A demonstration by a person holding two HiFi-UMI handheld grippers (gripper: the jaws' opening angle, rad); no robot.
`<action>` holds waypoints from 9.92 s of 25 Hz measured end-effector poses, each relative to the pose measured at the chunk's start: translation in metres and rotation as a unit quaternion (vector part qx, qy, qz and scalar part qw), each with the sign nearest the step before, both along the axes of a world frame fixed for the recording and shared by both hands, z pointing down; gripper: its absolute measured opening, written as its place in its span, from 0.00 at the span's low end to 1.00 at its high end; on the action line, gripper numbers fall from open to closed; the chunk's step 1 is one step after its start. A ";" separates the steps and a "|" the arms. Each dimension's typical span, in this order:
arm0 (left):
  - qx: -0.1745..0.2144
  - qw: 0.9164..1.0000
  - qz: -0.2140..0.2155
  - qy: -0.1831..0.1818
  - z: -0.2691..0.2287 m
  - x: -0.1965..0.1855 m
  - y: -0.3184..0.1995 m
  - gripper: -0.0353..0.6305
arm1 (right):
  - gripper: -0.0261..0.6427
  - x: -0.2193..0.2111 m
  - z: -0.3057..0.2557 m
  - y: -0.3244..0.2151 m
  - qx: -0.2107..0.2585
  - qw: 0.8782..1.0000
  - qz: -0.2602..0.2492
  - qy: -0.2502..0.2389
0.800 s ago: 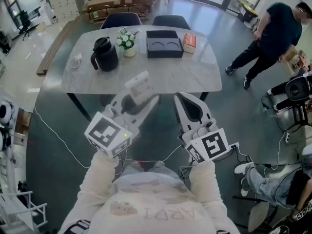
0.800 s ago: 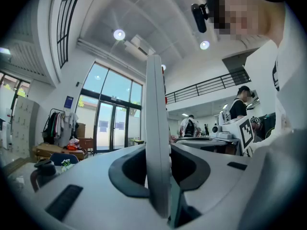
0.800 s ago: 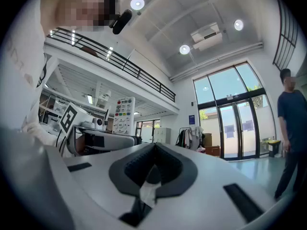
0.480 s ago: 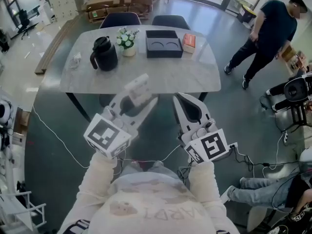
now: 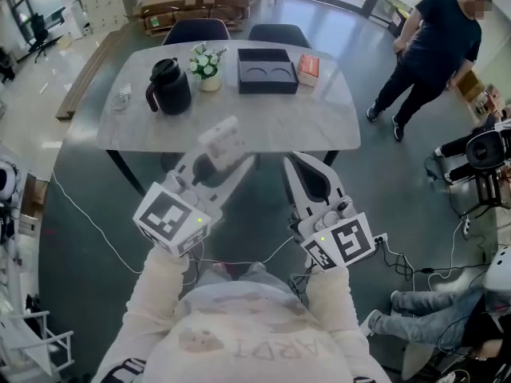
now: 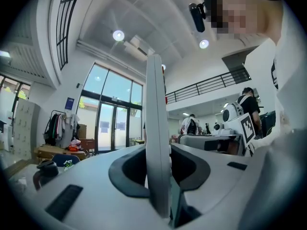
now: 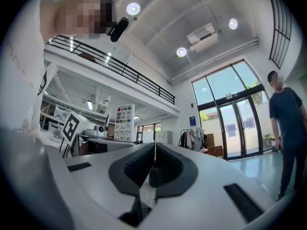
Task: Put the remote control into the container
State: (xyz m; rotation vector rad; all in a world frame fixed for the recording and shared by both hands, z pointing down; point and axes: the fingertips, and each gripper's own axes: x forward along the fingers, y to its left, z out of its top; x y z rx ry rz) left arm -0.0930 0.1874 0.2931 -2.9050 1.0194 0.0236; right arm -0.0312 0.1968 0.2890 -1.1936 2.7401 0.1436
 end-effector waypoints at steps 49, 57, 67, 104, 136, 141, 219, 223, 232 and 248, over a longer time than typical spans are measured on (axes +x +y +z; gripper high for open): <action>-0.121 0.989 0.043 -0.073 0.068 0.047 -0.333 0.21 | 0.07 0.046 -0.024 -0.212 0.030 0.998 0.016 -0.047; -0.156 0.982 0.059 -0.093 0.086 0.037 -0.403 0.21 | 0.07 0.031 -0.025 -0.262 0.022 0.998 0.041 -0.050; -0.199 0.973 0.050 -0.102 0.127 0.055 -0.462 0.21 | 0.07 0.046 -0.001 -0.315 -0.001 0.999 0.036 -0.008; -0.261 0.917 -0.028 -0.301 0.258 0.092 -0.662 0.21 | 0.07 0.123 0.028 -0.460 -0.052 0.998 0.010 -0.040; -0.188 0.702 -0.040 -0.686 0.372 0.068 -0.714 0.21 | 0.07 0.155 0.065 -0.499 -0.095 0.994 0.038 -0.044; -0.169 0.659 -0.032 -0.732 0.384 0.063 -0.720 0.21 | 0.07 0.161 0.074 -0.502 -0.105 0.992 0.046 -0.044; -0.053 0.998 0.030 -0.031 0.017 0.052 -0.422 0.07 | 0.07 0.039 0.015 -0.429 -0.041 0.998 -0.039 -0.011; -0.034 0.999 0.027 -0.023 0.003 0.050 -0.409 0.07 | 0.07 0.029 0.009 -0.421 -0.036 0.998 -0.043 -0.001; -0.030 0.999 0.019 -0.018 -0.001 0.045 -0.414 0.07 | 0.07 0.020 0.003 -0.419 -0.030 0.998 -0.045 0.012; -0.045 0.999 0.010 -0.016 -0.004 0.042 -0.425 0.07 | 0.07 0.019 -0.003 -0.430 -0.041 0.997 -0.061 0.017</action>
